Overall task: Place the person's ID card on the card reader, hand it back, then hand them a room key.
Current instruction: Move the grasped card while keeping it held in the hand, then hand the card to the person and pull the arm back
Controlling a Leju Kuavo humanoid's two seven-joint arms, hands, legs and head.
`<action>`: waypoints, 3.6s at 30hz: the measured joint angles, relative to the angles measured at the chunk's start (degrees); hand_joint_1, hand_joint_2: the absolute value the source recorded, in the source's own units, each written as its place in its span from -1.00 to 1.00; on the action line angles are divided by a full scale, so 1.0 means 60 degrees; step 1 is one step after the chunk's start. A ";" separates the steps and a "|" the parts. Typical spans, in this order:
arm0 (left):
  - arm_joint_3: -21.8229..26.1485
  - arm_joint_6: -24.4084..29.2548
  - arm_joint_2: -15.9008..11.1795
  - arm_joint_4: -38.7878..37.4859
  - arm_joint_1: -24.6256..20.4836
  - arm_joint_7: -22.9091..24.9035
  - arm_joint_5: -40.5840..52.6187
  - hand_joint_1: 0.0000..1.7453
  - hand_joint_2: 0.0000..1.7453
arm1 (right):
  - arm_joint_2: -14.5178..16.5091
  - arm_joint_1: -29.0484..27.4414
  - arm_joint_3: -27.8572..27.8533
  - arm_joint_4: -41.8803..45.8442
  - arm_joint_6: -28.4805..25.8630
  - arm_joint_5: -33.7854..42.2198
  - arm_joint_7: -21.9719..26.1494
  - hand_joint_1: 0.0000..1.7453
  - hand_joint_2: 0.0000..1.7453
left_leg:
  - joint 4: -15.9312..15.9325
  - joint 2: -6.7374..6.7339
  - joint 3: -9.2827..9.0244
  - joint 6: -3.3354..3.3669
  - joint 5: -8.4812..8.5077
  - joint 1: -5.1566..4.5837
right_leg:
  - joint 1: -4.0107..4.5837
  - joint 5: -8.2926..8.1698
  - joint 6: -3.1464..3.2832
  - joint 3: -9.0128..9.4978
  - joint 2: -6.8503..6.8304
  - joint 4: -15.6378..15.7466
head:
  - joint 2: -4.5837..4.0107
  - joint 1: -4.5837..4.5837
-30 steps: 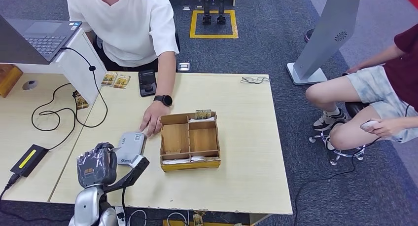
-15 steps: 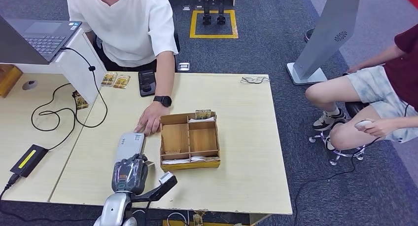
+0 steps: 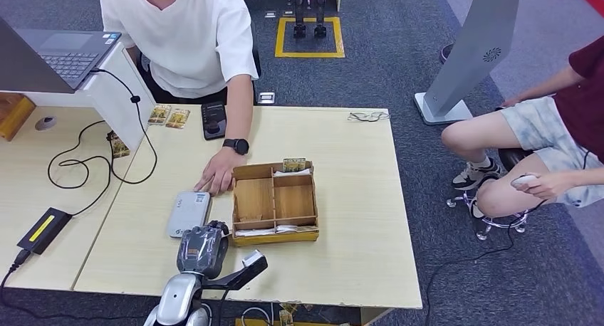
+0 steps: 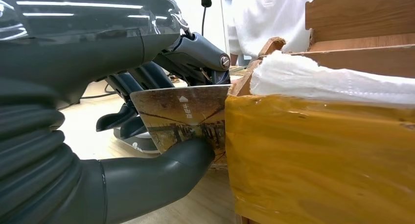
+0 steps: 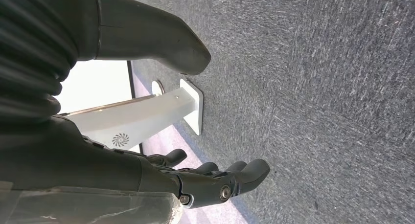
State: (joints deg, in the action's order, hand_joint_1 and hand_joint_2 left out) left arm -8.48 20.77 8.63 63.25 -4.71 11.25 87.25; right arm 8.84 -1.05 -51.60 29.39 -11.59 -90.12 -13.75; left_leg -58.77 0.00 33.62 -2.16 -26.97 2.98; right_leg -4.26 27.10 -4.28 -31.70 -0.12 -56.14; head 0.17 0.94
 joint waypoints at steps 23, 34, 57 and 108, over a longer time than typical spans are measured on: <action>0.0152 0.0459 -0.0003 0.0772 -0.0203 -0.0141 0.0000 1.00 1.00 | -0.0115 0.0047 0.0228 -0.0299 -0.0164 0.0000 0.0057 -1.00 1.00 | 0.0000 0.0001 0.0006 0.0001 0.0001 0.0000 | 0.0000 -0.0001 0.0000 -0.0009 0.0004 0.0000 | 0.0000 0.0000; 0.0337 0.0447 0.0099 0.1151 -0.0766 -0.0387 0.0000 1.00 1.00 | -0.0229 0.0115 0.0376 -0.0539 -0.0199 0.0000 0.0026 -1.00 1.00 | -0.0001 0.0001 0.0009 0.0001 0.0001 0.0000 | 0.0000 -0.0001 0.0001 -0.0014 0.0007 0.0000 | 0.0000 0.0000; -0.0170 0.0620 0.0051 0.0693 -0.1816 0.1028 0.0000 1.00 1.00 | -0.0300 0.0138 0.0675 -0.0705 -0.0285 0.0000 0.0041 -1.00 1.00 | -0.0002 0.0000 0.0022 0.0001 0.0001 0.0000 | 0.0000 -0.0002 0.0001 -0.0031 0.0010 0.0000 | 0.0000 0.0001; -0.0893 0.0185 -0.0057 -0.0703 -0.1864 0.0140 0.0000 1.00 1.00 | -0.0482 0.0182 0.0715 -0.0859 -0.0320 0.0000 0.0220 -1.00 1.00 | -0.0002 0.0006 0.0010 0.0002 0.0004 0.0000 | 0.0000 -0.0003 0.0000 -0.0008 0.0004 -0.0001 | 0.0000 0.0000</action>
State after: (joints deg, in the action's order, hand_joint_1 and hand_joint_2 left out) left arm -13.84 21.88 8.29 59.03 -15.89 12.09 87.25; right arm 5.95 0.04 -47.31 24.23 -13.51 -90.12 -12.44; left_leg -58.79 0.03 33.68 -2.15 -26.95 2.98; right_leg -4.26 27.08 -4.28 -31.74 -0.10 -56.14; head 0.17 0.94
